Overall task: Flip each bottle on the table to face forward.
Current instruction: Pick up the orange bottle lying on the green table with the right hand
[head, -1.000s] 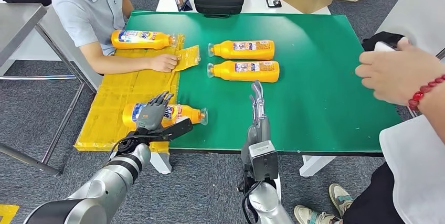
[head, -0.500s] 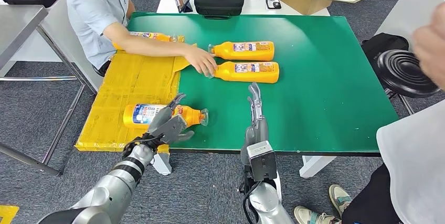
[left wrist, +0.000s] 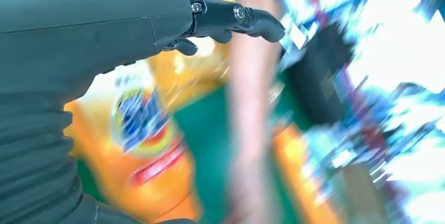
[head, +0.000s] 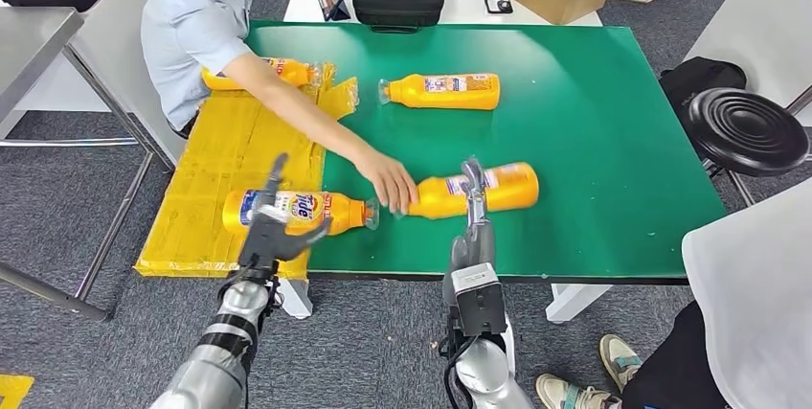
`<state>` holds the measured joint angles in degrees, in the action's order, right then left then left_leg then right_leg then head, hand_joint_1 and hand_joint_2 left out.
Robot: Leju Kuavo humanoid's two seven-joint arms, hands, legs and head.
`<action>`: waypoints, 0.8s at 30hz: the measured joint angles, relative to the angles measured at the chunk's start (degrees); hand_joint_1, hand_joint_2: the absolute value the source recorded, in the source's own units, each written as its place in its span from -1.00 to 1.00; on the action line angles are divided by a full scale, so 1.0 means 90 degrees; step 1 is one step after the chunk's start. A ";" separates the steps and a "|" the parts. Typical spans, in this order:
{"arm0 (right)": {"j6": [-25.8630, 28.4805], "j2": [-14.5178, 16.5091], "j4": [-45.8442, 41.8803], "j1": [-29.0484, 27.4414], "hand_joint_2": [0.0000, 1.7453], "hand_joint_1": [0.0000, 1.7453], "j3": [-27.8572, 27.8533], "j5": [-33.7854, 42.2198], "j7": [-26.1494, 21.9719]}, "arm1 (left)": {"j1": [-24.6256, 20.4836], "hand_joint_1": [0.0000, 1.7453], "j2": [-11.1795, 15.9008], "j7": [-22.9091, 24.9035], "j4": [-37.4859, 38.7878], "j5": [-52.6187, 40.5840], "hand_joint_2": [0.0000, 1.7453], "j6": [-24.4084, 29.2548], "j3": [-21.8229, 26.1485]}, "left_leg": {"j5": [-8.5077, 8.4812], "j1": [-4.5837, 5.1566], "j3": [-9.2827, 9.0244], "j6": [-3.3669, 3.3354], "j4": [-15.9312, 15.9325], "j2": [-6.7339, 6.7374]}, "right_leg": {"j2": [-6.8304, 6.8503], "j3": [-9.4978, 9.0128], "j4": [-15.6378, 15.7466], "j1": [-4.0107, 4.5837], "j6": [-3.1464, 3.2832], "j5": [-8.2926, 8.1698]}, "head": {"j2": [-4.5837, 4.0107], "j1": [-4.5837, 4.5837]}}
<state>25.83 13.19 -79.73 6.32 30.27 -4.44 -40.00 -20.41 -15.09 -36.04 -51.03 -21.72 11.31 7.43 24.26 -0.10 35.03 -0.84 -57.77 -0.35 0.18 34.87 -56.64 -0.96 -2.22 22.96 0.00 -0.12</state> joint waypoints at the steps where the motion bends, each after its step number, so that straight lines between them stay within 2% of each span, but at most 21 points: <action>1: 0.0099 -0.0016 -0.0001 -0.0009 1.00 -1.00 0.0002 -0.0037 0.0000 | 0.0163 -1.00 0.0007 -0.0002 -0.0399 0.0382 1.00 0.0138 -0.0174 | 0.0000 0.0000 0.0004 0.0000 0.0000 -0.0002 | 0.0000 0.0002 0.0000 0.0000 0.0000 0.0000 | 0.0000 0.0000; 6: 0.0519 -0.0141 -0.0056 -0.0027 1.00 -1.00 0.0005 -0.0135 0.0000 | 0.0854 -1.00 0.0149 -0.0058 -0.2288 0.1598 1.00 0.0705 -0.0982 | 0.0001 0.0000 0.0012 -0.0001 0.0000 -0.0003 | 0.0000 0.0008 0.0000 0.0000 0.0000 0.0000 | 0.0000 0.0001; 9: 0.0795 -0.0278 -0.0079 -0.0010 1.00 -1.00 0.0012 -0.0511 0.0029 | 0.1169 -1.00 0.0301 -0.0096 -0.3221 0.2128 1.00 0.0912 -0.1379 | 0.0002 0.0000 0.0014 -0.0001 0.0000 -0.0004 | 0.0001 0.0010 0.0000 0.0000 0.0000 0.0000 | 0.0000 0.0001; 11: 0.0979 -0.0427 0.0124 0.0115 1.00 -1.00 0.0053 -0.1426 0.0340 | 0.1340 -1.00 0.0387 -0.0068 -0.3724 0.2521 1.00 0.0923 -0.1586 | 0.0002 0.0000 0.0014 -0.0001 0.0000 -0.0001 | 0.0000 0.0010 0.0001 0.0000 0.0000 0.0000 | 0.0000 0.0000; 14: 0.1177 -0.0729 0.0887 0.0482 1.00 -1.00 0.0101 -0.3550 0.1191 | 0.1562 -1.00 0.0477 0.0019 -0.4320 0.2979 1.00 0.0837 -0.1785 | 0.0001 0.0000 0.0011 -0.0002 0.0000 0.0000 | 0.0001 0.0008 0.0002 -0.0001 0.0000 -0.0001 | 0.0000 0.0001; 16: 0.1211 -0.0920 0.1437 0.0710 1.00 -1.00 0.0095 -0.4520 0.1634 | 0.1710 -1.00 0.0511 0.0058 -0.4591 0.3108 1.00 0.0792 -0.1839 | -0.0001 0.0001 0.0011 -0.0003 0.0000 -0.0009 | 0.0003 0.0006 0.0002 -0.0001 -0.0001 -0.0002 | 0.0000 0.0001; 20: 0.1160 -0.1194 0.2298 0.1153 1.00 -1.00 0.0027 -0.5226 0.2113 | 0.1919 -1.00 0.0563 0.0078 -0.4879 0.3175 1.00 0.0716 -0.1893 | -0.0003 0.0001 0.0012 -0.0005 -0.0001 -0.0011 | 0.0003 0.0005 0.0002 -0.0002 -0.0003 -0.0004 | 0.0000 0.0001; 24: 0.0790 -0.1338 0.3137 0.1700 1.00 -1.00 -0.0013 -0.5704 0.2522 | 0.1955 -1.00 0.0579 0.0080 -0.4934 0.3188 1.00 0.0611 -0.1949 | -0.0003 0.0002 0.0012 -0.0005 -0.0003 -0.0009 | 0.0002 0.0007 0.0002 -0.0001 -0.0003 -0.0005 | 0.0000 -0.0001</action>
<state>32.94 1.15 -51.50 21.62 30.15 -55.77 -17.30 -2.81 -9.88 -35.32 -95.43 6.97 16.81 -10.10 24.24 -0.08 35.14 -0.88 -57.80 -0.43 0.20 34.93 -56.62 -0.97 -2.25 22.92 0.00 -0.13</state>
